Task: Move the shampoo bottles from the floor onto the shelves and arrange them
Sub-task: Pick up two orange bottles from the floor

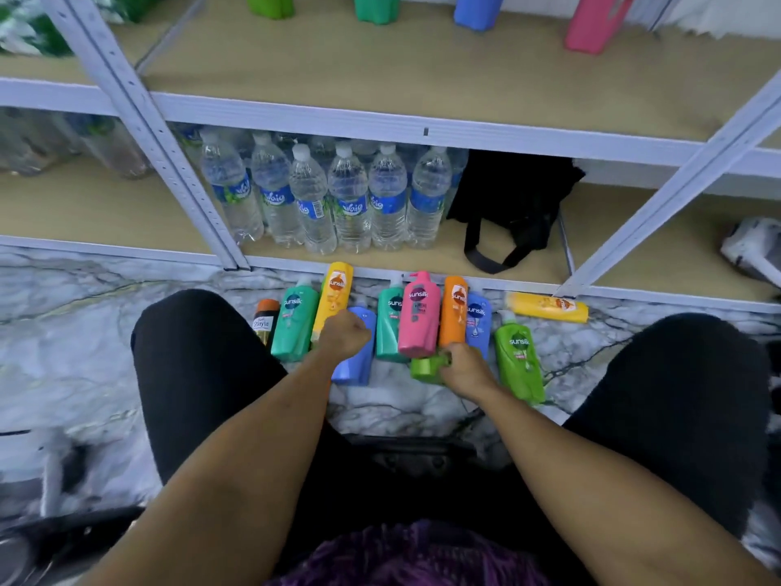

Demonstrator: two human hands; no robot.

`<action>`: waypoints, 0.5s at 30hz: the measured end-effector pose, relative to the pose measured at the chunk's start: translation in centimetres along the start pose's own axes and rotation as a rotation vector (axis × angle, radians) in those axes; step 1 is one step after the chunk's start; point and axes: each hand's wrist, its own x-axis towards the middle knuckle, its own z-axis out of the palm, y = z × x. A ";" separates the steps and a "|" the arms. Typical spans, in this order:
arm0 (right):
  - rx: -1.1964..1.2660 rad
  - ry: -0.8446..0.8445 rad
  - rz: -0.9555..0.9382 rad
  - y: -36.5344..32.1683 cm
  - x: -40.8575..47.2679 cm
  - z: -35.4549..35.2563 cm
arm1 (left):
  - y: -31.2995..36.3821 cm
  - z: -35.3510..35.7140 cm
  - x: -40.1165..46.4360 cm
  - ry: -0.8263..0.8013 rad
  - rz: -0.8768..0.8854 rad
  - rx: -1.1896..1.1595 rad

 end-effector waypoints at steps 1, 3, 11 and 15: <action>0.013 0.007 0.000 -0.4 -0.2 0.0 | -0.1 0.1 -0.2 0.004 0.001 -0.016; 0.071 0.036 -0.016 -1.2 0.0 0.3 | -0.6 0.3 -0.8 0.003 -0.007 -0.039; 0.048 0.005 -0.075 0.0 1.2 2.1 | -5.2 -0.3 -2.0 0.077 -0.148 -0.022; 0.030 -0.060 -0.112 -0.5 3.8 3.6 | -7.6 -0.2 -1.8 0.124 -0.297 -0.096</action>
